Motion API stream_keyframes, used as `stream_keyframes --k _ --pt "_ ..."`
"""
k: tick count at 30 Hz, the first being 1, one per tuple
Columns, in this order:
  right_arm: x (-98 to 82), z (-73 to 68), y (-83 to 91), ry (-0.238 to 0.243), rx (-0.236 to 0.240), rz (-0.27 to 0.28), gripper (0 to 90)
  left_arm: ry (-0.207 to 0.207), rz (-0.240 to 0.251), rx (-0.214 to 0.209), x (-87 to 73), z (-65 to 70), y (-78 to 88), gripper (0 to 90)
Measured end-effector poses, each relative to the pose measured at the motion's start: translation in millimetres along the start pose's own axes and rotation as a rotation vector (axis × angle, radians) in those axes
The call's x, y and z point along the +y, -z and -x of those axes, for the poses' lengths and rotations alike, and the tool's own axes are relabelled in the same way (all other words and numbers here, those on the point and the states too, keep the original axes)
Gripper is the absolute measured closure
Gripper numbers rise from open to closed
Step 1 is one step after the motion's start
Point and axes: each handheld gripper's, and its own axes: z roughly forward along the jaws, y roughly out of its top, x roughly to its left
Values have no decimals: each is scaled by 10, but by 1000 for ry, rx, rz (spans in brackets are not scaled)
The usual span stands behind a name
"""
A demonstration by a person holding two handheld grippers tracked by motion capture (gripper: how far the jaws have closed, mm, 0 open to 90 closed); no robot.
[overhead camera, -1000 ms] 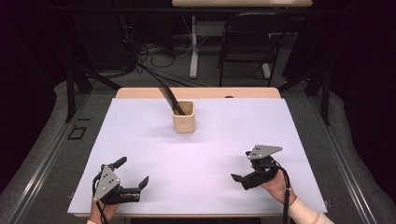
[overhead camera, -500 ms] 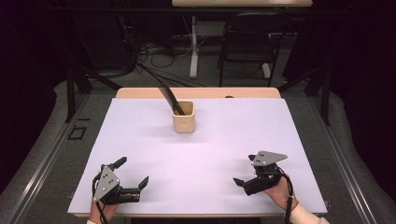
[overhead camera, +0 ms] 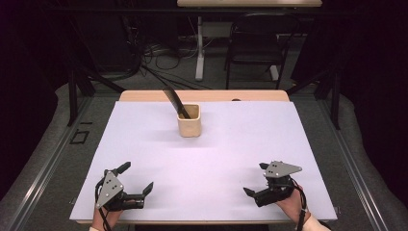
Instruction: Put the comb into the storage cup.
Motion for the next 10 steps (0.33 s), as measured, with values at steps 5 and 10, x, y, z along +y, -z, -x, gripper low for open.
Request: stream_keyframes --k 5,10 --pt "-14 -14 37 9 -5 28 0 2 0 0 -2 -4 -3 3" --pt "-13 -30 42 41 -17 33 0 8 -3 2 -8 -12 -15 5"
